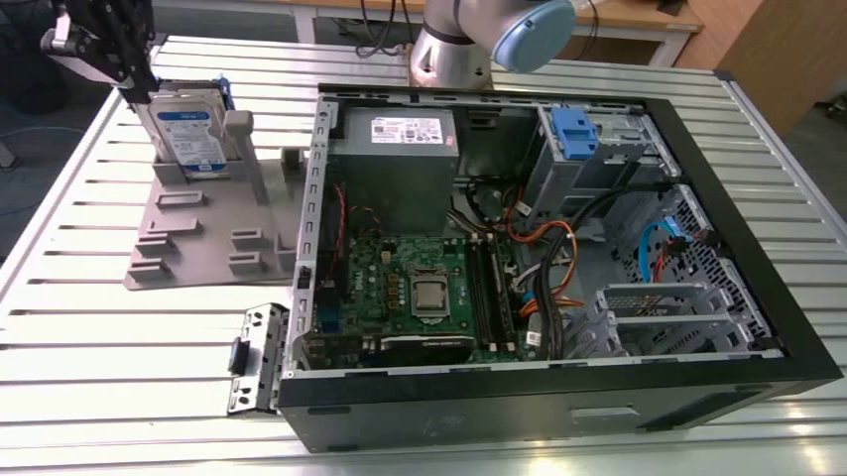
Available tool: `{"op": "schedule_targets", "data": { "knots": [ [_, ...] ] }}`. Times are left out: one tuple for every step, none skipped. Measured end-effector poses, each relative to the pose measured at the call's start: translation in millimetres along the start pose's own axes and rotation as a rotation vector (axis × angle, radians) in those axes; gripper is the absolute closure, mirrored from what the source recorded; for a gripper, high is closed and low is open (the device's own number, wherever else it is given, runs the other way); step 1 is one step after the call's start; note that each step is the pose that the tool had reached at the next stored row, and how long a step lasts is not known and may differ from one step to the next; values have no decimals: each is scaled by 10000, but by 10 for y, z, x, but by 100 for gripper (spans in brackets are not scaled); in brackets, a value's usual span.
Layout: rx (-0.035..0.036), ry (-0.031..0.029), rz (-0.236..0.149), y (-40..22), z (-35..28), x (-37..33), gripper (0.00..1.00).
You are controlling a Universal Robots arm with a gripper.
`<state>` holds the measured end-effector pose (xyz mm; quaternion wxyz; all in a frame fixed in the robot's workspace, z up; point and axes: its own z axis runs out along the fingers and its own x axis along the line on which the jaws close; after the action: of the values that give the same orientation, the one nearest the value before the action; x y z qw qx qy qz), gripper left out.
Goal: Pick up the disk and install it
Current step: 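Pick up the disk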
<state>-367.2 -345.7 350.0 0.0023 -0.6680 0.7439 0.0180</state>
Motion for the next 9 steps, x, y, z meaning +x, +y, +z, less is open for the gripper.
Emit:
{"op": "schedule_targets", "data": {
  "knots": [
    [0,0,-1,0,0,0,71],
    [1,0,-1,0,0,0,71],
    [0,0,-2,0,0,0,65],
    [0,1,-2,0,0,0,65],
    [0,0,-3,0,0,0,59],
    [0,1,-4,0,0,0,59],
    [0,1,-4,0,0,0,59],
    [0,0,-5,0,0,0,59],
    [1,0,-5,0,1,0,59]
  ]
}}
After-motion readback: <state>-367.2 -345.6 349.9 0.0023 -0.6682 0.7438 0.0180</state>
